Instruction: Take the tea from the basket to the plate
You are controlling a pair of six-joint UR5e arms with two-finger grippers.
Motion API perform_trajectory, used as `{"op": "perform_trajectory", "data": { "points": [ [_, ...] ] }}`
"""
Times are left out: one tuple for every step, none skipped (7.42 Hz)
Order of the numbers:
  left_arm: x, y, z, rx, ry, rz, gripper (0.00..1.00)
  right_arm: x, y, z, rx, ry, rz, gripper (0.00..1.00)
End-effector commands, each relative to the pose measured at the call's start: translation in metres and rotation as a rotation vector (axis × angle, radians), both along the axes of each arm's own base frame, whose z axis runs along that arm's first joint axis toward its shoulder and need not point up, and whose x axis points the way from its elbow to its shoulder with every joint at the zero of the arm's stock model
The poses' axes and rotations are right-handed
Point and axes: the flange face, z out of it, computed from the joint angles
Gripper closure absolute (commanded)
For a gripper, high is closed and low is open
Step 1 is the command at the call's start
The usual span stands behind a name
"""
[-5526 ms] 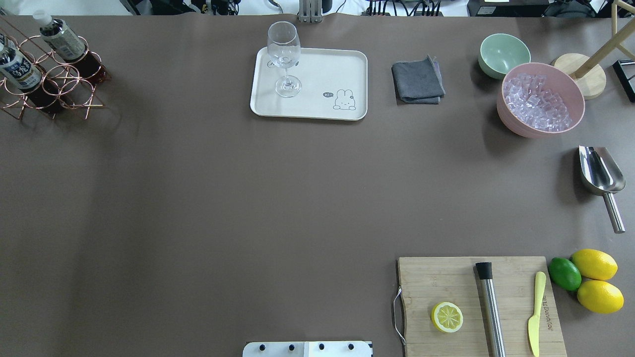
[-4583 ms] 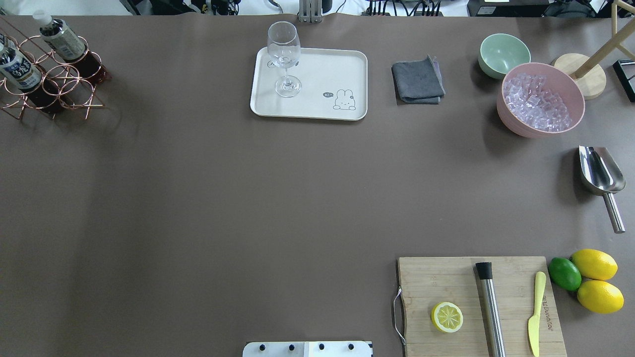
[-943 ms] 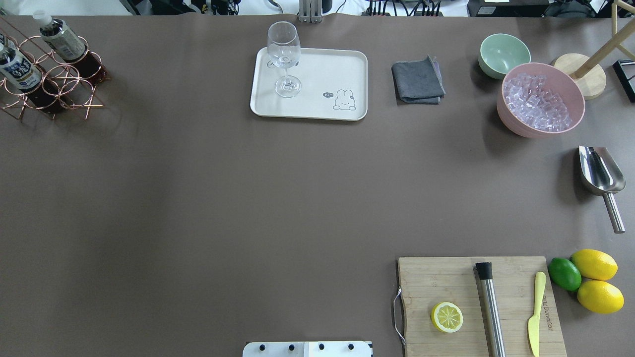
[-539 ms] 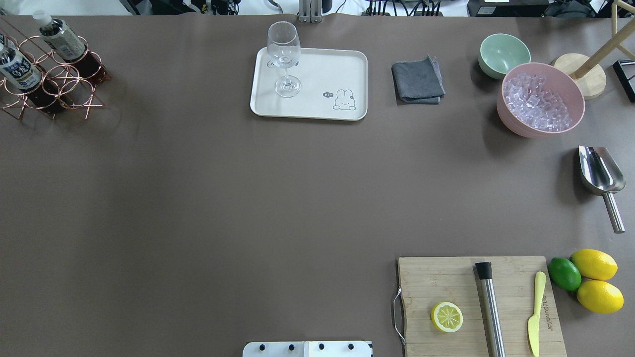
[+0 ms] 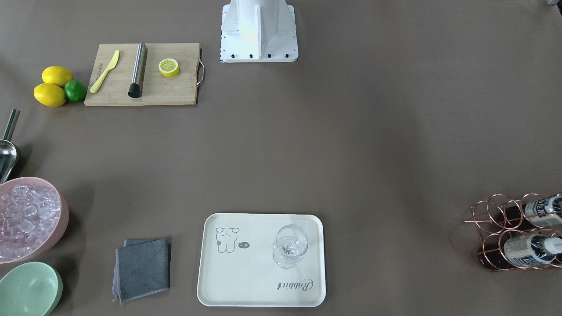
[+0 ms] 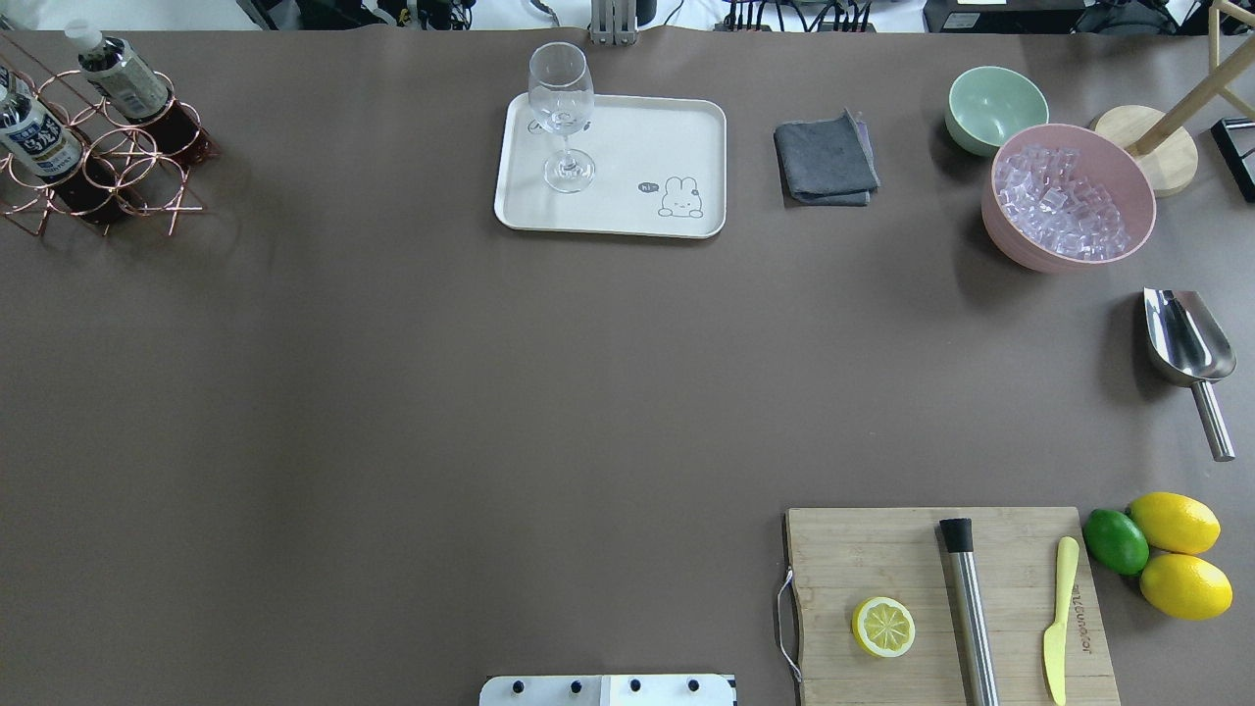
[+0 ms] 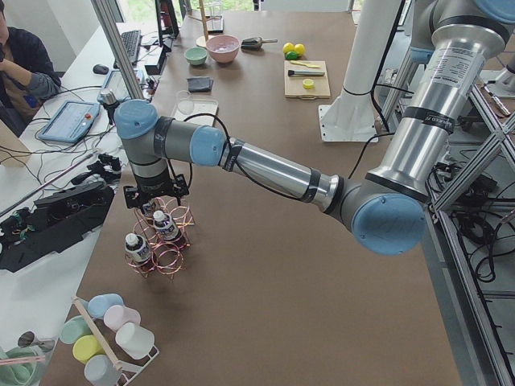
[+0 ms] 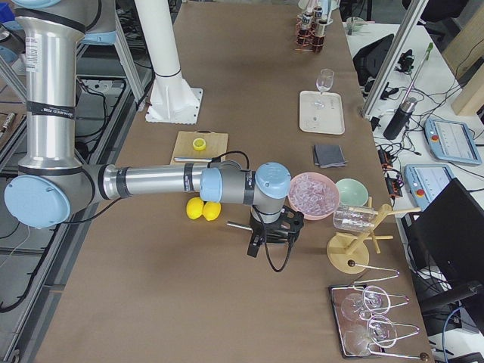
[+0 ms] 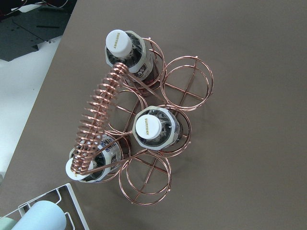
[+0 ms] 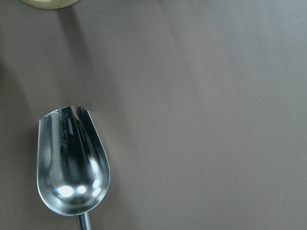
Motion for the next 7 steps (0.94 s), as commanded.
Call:
{"op": "perform_trajectory", "data": {
  "points": [
    [-0.040,-0.047,-0.037,0.064,-0.016,0.049,0.02,0.000,0.000,0.000,-0.001,-0.001,0.000,0.00],
    [-0.030,-0.069,-0.038,0.081,-0.019,0.105,0.02,0.000,0.000,0.000,0.001,-0.001,0.000,0.00],
    [-0.016,-0.076,-0.041,0.105,-0.022,0.149,0.03,0.000,0.000,0.000,0.002,-0.001,0.000,0.00],
    [0.012,-0.079,-0.032,0.089,-0.017,0.188,0.04,0.000,0.000,0.000,-0.001,-0.001,0.000,0.00],
    [0.031,-0.085,-0.019,0.096,0.005,0.228,0.06,0.000,0.000,0.000,-0.001,-0.001,0.000,0.00],
    [0.045,-0.086,-0.016,0.135,0.005,0.255,0.07,0.000,0.000,0.000,0.001,0.001,0.000,0.00],
    [0.053,-0.088,-0.012,0.142,0.007,0.269,0.07,0.000,0.000,0.001,-0.002,0.000,0.000,0.00]
  ]
}}
